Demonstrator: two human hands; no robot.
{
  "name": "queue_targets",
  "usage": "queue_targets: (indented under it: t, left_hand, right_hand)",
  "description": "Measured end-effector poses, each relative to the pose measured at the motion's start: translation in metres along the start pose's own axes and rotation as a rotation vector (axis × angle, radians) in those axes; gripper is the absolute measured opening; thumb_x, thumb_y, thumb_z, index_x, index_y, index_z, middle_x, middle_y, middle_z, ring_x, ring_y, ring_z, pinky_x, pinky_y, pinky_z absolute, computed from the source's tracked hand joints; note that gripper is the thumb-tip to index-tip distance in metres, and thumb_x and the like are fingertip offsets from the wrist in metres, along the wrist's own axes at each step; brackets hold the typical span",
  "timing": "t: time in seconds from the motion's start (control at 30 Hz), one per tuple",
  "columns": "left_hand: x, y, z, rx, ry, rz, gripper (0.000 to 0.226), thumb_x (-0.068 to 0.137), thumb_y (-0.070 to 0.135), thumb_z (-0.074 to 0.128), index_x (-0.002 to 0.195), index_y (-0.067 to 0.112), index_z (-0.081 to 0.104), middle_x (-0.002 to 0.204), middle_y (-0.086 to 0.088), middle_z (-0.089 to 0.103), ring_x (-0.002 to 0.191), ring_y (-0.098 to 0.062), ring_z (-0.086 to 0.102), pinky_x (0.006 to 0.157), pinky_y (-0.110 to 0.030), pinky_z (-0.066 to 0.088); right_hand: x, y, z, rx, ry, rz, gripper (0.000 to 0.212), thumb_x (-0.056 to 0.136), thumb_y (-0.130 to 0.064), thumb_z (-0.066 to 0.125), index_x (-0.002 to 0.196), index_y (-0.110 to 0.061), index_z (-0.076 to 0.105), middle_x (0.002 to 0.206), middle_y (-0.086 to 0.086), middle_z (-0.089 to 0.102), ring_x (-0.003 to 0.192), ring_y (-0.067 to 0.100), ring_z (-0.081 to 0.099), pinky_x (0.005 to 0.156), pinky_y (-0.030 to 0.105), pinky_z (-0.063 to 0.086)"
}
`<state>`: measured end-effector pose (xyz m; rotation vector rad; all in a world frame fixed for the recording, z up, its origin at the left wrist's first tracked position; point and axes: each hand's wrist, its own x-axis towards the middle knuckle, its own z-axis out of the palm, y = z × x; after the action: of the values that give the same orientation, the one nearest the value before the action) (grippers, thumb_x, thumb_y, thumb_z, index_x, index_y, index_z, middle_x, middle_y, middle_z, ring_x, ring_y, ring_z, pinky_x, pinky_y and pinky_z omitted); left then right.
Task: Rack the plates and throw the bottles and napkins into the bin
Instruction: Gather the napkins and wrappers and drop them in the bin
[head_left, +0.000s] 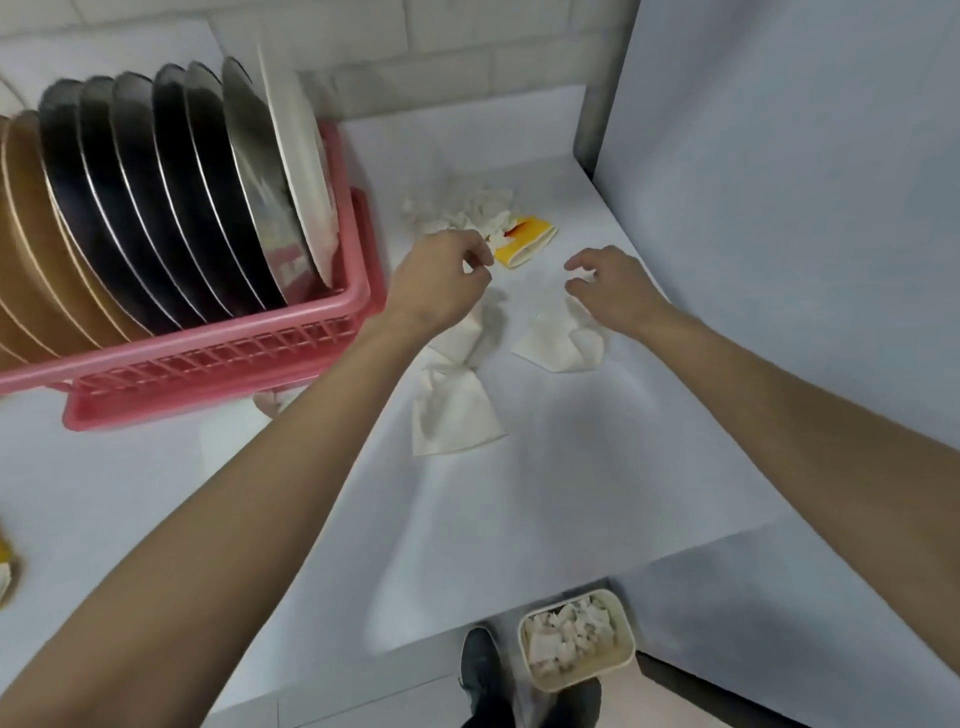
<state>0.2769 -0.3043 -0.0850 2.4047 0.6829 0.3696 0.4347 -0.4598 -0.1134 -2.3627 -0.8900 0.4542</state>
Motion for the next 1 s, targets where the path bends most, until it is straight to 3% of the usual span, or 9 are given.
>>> queue_targets:
  t: [0.13,0.3,0.4,0.5,0.6,0.73,0.83,0.93,1.0]
  left_hand:
    - [0.047,-0.01,0.019,0.075,0.014,-0.031,0.028,0.084,0.015,0.057,0.109,0.023,0.066,0.111,0.006,0.066,0.092,-0.018,0.059,0.082,-0.031,0.047]
    - [0.097,-0.021,0.042,0.165,0.024,-0.053,0.032,0.088,0.019,0.06,0.12,0.021,0.063,0.117,-0.004,0.059,0.104,-0.026,0.058,0.079,-0.03,0.042]
    - [0.12,-0.029,0.051,0.243,-0.011,-0.099,0.034,0.089,0.027,0.063,0.123,0.022,0.063,0.123,-0.006,0.055,0.109,-0.029,0.059,0.08,-0.033,0.043]
    - [0.131,-0.037,0.057,0.268,0.022,-0.124,0.026,0.09,0.025,0.061,0.114,0.019,0.069,0.121,-0.007,0.057,0.111,-0.03,0.057,0.076,-0.029,0.038]
    - [0.134,-0.045,0.054,0.23,0.085,-0.105,0.022,0.087,0.025,0.064,0.105,0.015,0.071,0.116,-0.008,0.06,0.109,-0.03,0.057,0.077,-0.033,0.041]
    - [0.125,-0.039,0.041,-0.142,0.288,-0.12,0.027,0.071,0.03,0.058,0.085,0.008,0.066,0.094,-0.002,0.062,0.086,-0.018,0.056,0.076,-0.028,0.043]
    - [0.114,-0.029,0.03,-0.436,0.391,-0.223,0.017,0.076,0.023,0.058,0.073,0.007,0.058,0.081,0.002,0.066,0.073,-0.009,0.059,0.067,-0.024,0.04]
    - [0.106,-0.021,0.023,-0.742,0.43,-0.28,0.02,0.087,0.003,0.048,0.07,0.013,0.043,0.075,-0.005,0.071,0.068,-0.018,0.07,0.062,-0.023,0.049]
    - [0.102,-0.018,0.023,-0.841,0.433,-0.324,0.025,0.089,-0.002,0.043,0.073,0.016,0.038,0.063,-0.005,0.06,0.05,-0.021,0.059,0.051,-0.026,0.048]
  right_hand:
    - [0.062,0.017,0.009,-0.264,-0.119,0.106,0.05,0.099,-0.031,0.046,0.145,-0.013,0.037,0.144,0.019,0.03,0.132,0.038,0.032,0.103,0.044,0.036]
    - [0.087,0.032,0.026,-0.651,-0.077,0.04,0.054,0.101,-0.05,0.034,0.145,-0.018,0.03,0.143,0.019,0.028,0.128,0.04,0.03,0.1,0.049,0.036]
    - [0.09,0.04,0.023,-0.674,-0.049,-0.028,0.057,0.1,-0.055,0.031,0.147,-0.021,0.029,0.144,0.019,0.027,0.129,0.04,0.03,0.102,0.051,0.035]
    - [0.089,0.047,0.027,-0.699,0.004,-0.065,0.057,0.101,-0.054,0.031,0.147,-0.021,0.03,0.144,0.019,0.03,0.127,0.039,0.032,0.099,0.051,0.036]
    - [0.088,0.053,0.033,-0.722,0.054,-0.098,0.058,0.101,-0.054,0.031,0.148,-0.02,0.031,0.142,0.02,0.034,0.124,0.04,0.036,0.097,0.052,0.038]
    - [0.091,0.058,0.036,-0.752,0.074,-0.094,0.057,0.101,-0.054,0.029,0.148,-0.021,0.032,0.139,0.019,0.037,0.124,0.04,0.038,0.099,0.056,0.039]
    - [0.09,0.057,0.038,-0.748,0.081,-0.09,0.057,0.1,-0.053,0.031,0.147,-0.021,0.035,0.138,0.02,0.039,0.124,0.041,0.039,0.1,0.058,0.04]
    - [0.089,0.056,0.036,-0.746,0.062,-0.084,0.057,0.101,-0.052,0.031,0.148,-0.02,0.034,0.14,0.021,0.038,0.127,0.041,0.038,0.101,0.059,0.039]
    - [0.088,0.054,0.035,-0.749,0.051,-0.083,0.057,0.102,-0.052,0.03,0.149,-0.02,0.031,0.142,0.02,0.036,0.129,0.04,0.036,0.102,0.06,0.038]
